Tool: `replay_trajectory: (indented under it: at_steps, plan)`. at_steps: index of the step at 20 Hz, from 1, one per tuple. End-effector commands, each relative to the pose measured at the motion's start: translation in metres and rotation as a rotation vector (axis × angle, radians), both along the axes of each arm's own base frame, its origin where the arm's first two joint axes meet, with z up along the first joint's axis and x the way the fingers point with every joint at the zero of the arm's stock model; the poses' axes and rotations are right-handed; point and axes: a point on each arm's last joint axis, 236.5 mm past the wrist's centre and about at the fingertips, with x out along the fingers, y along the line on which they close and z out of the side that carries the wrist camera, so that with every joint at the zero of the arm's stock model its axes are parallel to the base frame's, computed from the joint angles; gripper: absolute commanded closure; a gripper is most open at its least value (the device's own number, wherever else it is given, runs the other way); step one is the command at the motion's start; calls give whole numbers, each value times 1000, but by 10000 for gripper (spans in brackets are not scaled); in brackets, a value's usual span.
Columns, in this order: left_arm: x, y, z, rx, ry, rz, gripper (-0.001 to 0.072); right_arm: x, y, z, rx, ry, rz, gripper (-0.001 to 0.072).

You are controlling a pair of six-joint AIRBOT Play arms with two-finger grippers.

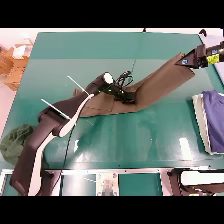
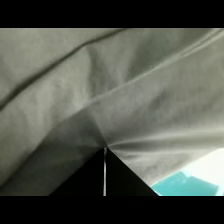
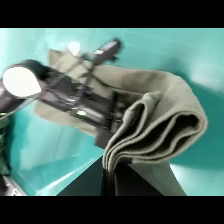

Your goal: Fold the shirts.

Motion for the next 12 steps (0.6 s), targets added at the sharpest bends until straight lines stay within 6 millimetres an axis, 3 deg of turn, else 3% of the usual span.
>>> replay_trajectory:
  at_steps: [1,3,5,6,9,10,12]
  plan:
    - [-12,0,13,-25,47,-35,684,-6,19,13,24,-7,32,694]
    - [-9,26,38,-23,65,-61,685,-8,31,13,30,9,49,694]
    - [22,82,77,16,47,18,686,-11,51,13,38,25,73,694]
    - [41,122,94,69,24,85,686,-12,65,13,43,31,90,694]
    - [81,274,144,307,-66,341,685,-8,120,14,44,10,121,693]
    - [85,325,161,386,-94,427,685,-4,141,10,30,-2,118,694]
    - [79,398,187,473,-115,540,685,5,196,-3,18,-35,130,693]
